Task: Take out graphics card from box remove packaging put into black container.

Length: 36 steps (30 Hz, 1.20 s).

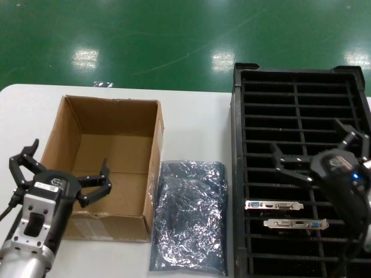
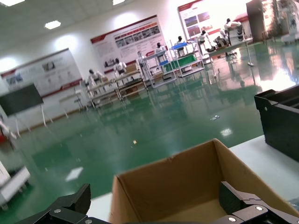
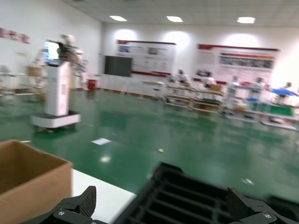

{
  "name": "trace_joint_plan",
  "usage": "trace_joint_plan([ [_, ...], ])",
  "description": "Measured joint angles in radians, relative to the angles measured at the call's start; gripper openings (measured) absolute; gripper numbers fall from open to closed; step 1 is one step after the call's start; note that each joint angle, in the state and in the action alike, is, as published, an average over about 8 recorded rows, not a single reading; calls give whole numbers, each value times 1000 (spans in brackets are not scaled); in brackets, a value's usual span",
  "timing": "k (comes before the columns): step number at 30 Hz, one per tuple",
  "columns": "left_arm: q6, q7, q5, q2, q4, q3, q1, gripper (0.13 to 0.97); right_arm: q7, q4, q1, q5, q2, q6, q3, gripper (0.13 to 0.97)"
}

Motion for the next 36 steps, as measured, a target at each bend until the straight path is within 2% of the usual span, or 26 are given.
trace_joint_plan([
  [10,82,-189,36,69,61,-57,16,966,-35,16,-139,69,-23,160,60,966],
  [15,107,-248,47,90,80,-75,21,966,-45,22,-182,90,-31,209,79,966],
  [36,112,-258,49,93,83,-78,22,966,-47,22,-189,94,-32,218,82,966],
])
